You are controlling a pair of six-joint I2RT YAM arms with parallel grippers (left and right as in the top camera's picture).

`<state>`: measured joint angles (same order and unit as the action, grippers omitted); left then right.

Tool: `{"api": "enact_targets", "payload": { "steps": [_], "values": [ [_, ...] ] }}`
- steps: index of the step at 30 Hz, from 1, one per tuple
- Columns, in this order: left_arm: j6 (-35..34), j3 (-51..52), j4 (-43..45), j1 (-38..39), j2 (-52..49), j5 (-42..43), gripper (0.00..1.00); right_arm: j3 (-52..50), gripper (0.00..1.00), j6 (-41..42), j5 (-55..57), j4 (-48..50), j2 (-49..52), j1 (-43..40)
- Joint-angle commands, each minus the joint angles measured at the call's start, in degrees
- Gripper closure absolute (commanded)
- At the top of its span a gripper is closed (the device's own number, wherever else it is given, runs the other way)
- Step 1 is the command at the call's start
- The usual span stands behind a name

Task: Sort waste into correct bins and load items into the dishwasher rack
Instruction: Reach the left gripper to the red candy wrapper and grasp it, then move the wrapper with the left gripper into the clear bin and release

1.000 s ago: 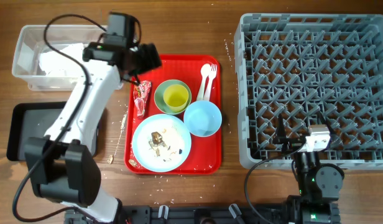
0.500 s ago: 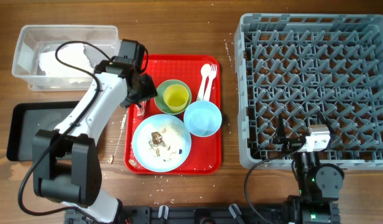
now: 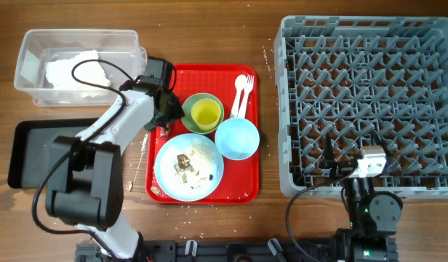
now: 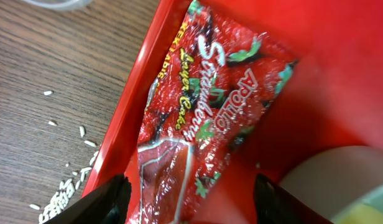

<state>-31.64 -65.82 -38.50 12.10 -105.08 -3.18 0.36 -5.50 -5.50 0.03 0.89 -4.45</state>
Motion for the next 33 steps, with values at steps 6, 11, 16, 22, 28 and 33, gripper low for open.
{"api": "enact_targets", "payload": {
  "steps": [6,11,16,22,28,33],
  "values": [
    [4.87,0.63,2.10,1.05,-1.92,0.09,0.39,-0.07,0.00,-0.52,0.50,0.22,-0.35,-0.28],
    [3.78,0.63,2.08,1.29,-4.76,0.11,0.41,-0.07,0.00,-0.50,0.50,0.22,-0.35,-0.28],
    [3.78,0.44,2.14,1.29,-5.70,0.09,0.63,-0.07,0.00,-0.52,0.50,0.22,-0.35,-0.28],
    [3.21,-4.81,-1.53,1.29,-3.80,0.07,0.96,-0.07,0.00,-0.52,0.50,0.22,-0.35,-0.28],
    [2.86,-12.22,0.63,0.85,3.28,-4.63,0.96,-0.07,0.00,-0.52,0.50,0.22,-0.35,-0.28],
    [2.64,-12.52,11.34,-1.88,6.84,-16.26,0.96,-0.07,0.00,-0.50,0.50,0.22,-0.35,-0.28]
  ]
}}
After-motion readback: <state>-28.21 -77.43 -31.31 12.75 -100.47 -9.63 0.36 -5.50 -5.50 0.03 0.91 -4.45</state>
